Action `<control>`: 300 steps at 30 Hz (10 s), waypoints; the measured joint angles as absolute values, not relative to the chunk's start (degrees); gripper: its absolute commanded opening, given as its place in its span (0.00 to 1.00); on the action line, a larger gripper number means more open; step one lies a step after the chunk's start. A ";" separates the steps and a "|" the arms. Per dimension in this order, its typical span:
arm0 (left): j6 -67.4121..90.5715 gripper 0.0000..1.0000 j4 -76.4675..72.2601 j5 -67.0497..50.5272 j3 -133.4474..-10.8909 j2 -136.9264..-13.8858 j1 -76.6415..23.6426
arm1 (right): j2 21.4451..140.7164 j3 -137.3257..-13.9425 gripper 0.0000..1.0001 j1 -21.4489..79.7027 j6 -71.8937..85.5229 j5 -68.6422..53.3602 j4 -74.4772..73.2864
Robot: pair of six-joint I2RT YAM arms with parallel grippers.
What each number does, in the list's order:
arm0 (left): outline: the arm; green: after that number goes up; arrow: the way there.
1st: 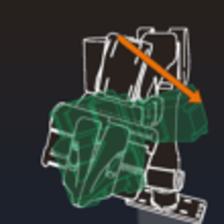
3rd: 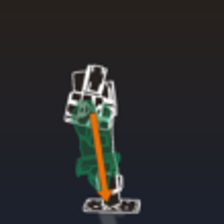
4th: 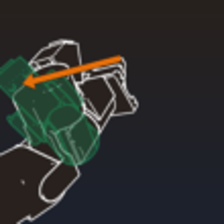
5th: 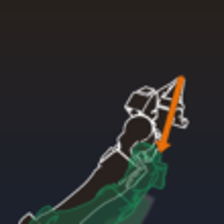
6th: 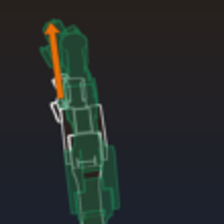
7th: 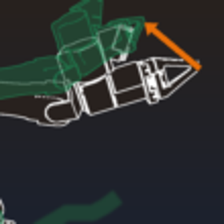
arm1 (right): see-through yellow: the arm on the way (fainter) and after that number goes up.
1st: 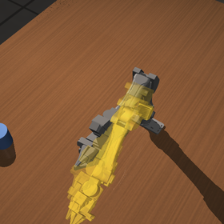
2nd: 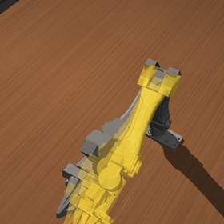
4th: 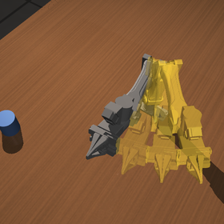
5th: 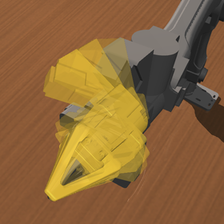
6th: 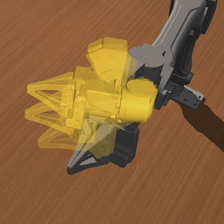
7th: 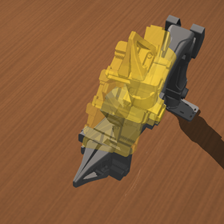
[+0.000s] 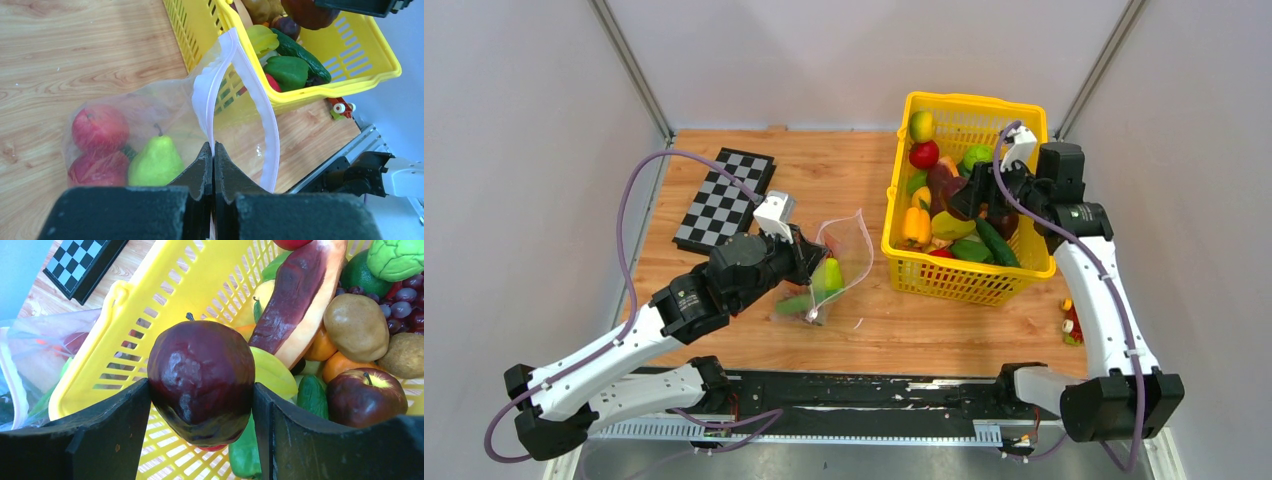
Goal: Place the food in the zip-top bag and seal the zipper
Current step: Pick up the fake fruit from the bin, then place the fake fruit in the zipper food storage bag, then move the bin to the center of the board, then adjust the zipper food storage bag at the center of the board.
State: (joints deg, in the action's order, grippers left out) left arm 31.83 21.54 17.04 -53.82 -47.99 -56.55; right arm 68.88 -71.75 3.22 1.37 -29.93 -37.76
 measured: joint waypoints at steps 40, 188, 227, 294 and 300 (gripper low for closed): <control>31.83 0.00 20.32 14.90 -53.80 -48.12 -56.55 | 64.16 -76.99 0.40 33.87 -0.75 -49.47 -36.14; 31.75 0.00 21.82 19.62 -52.27 -44.77 -56.51 | 65.63 -76.16 0.83 40.42 -3.64 -24.40 -33.41; 15.49 1.00 25.12 -3.27 -68.23 -36.07 -56.51 | 70.98 -84.64 0.00 38.17 -17.23 -42.46 -36.01; 2.70 0.00 19.35 -16.86 -53.76 -48.16 -55.44 | 76.55 -89.78 0.60 40.95 -37.89 -54.63 -52.25; 3.70 0.00 17.19 -12.53 -49.80 -44.56 -55.40 | 66.98 -82.19 0.79 40.95 -24.69 -39.05 -39.62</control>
